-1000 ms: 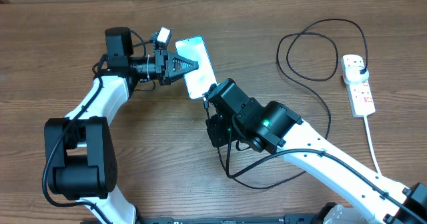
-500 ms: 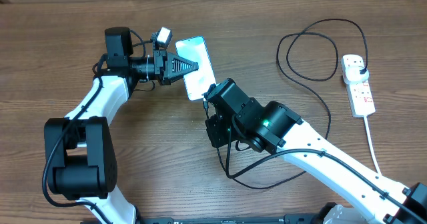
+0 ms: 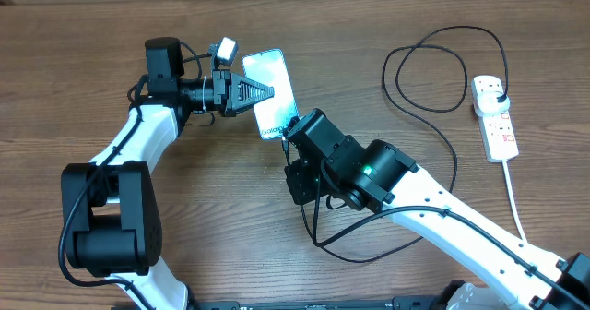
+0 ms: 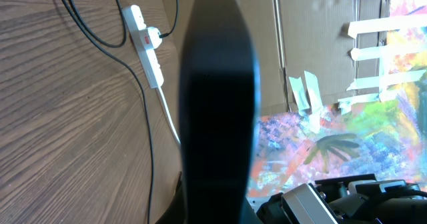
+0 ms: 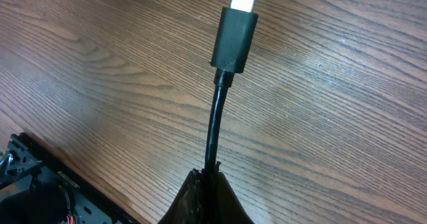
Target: Plug charger to phone and switch on socket
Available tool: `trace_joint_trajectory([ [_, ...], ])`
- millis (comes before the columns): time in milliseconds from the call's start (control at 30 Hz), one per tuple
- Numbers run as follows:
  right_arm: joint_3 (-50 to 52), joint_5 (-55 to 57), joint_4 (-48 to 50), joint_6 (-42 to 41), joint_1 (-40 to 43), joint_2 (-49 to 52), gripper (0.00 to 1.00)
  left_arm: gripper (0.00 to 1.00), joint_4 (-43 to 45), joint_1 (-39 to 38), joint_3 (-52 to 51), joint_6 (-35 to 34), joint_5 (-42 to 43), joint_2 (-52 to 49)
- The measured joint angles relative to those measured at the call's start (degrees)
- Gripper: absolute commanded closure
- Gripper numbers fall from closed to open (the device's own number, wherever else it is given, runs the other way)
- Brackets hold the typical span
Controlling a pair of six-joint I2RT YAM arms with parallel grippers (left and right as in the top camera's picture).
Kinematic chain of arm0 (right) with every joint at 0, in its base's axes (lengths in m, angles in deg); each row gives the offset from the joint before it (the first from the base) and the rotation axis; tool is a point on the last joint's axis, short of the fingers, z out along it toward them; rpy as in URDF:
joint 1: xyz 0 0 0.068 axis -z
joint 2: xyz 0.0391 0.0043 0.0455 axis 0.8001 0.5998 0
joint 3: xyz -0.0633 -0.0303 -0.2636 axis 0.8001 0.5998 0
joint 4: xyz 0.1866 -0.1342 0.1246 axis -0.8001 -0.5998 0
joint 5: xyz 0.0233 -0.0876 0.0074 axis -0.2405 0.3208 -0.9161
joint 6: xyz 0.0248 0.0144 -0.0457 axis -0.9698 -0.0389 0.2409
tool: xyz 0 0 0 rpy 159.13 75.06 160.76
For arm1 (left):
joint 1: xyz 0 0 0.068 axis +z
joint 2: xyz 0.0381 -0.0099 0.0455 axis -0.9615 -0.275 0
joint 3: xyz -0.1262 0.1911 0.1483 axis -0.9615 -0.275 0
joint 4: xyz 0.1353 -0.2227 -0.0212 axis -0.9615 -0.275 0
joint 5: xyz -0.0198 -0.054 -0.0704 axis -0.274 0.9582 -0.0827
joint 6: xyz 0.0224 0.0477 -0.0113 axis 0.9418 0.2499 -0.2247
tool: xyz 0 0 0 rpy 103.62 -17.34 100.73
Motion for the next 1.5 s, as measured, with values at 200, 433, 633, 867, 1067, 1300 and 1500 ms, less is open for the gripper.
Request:
trace_joint_trajectory([
  [200,0.0,0.0,0.3,0.0,0.0,0.0,0.96,0.96,0.0,0.0,0.0,-1.8,0.0,0.0],
  [433,0.0,0.0,0.7,0.0,0.0,0.0,0.96,0.96,0.0,0.0,0.0,-2.8,0.0,0.0],
  [633,0.0,-0.2,0.9,0.0,0.0,0.0,0.96,0.96,0.0,0.0,0.0,-2.8,0.0,0.0],
  [867,0.0,-1.0,1.6,0.0,0.0,0.0,0.96,0.96,0.0,0.0,0.0,-4.0,-0.1,0.0],
  [1067,0.0,-1.1,1.7,0.0,0.0,0.0,0.96,0.96,0.0,0.0,0.0,-4.3,-0.3,0.0],
  [1300,0.0,-0.2,1.7,1.2,0.0,0.0,0.96,0.96,0.0,0.0,0.0,-4.1,0.1,0.0],
  [1500,0.0,1.5,2.1,3.0,0.0,0.0,0.96,0.96,0.0,0.2,0.0,-3.9,0.2,0.0],
])
